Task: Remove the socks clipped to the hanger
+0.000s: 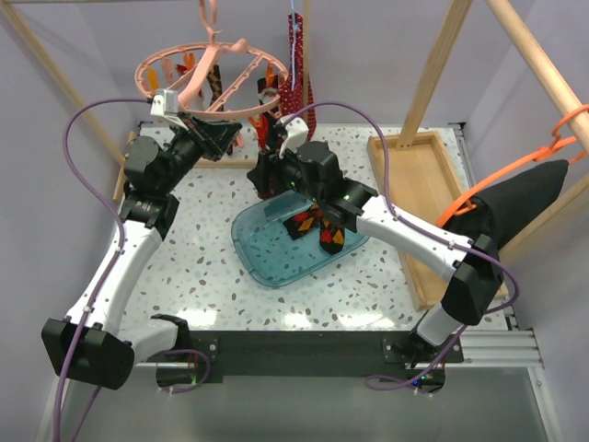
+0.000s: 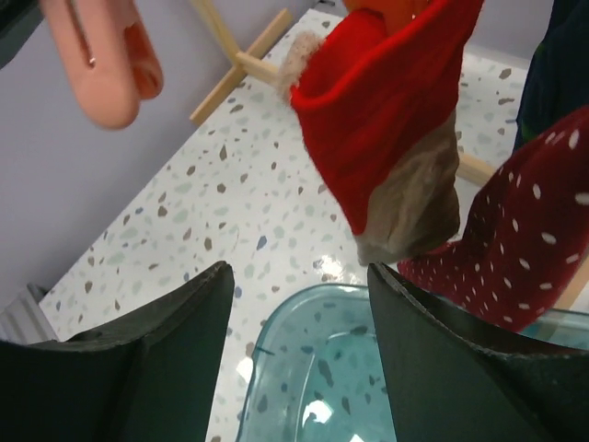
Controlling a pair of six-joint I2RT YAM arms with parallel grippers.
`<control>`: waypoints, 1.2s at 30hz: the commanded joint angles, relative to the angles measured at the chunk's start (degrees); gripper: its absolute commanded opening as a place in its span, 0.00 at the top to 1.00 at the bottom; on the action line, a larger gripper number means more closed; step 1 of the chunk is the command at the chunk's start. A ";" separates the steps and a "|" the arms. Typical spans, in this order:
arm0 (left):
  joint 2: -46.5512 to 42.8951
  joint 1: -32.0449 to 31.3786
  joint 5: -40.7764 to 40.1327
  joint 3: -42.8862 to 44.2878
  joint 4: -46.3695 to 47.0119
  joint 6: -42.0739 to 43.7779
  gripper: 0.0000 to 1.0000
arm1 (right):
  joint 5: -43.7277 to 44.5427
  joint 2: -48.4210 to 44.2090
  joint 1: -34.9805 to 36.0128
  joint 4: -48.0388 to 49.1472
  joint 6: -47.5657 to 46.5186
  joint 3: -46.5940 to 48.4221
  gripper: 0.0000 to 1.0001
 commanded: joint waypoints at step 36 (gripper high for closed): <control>-5.62 -1.89 -7.67 3.77 -16.76 7.70 0.43 | 6.45 -1.15 1.96 0.25 -4.35 -0.89 1.00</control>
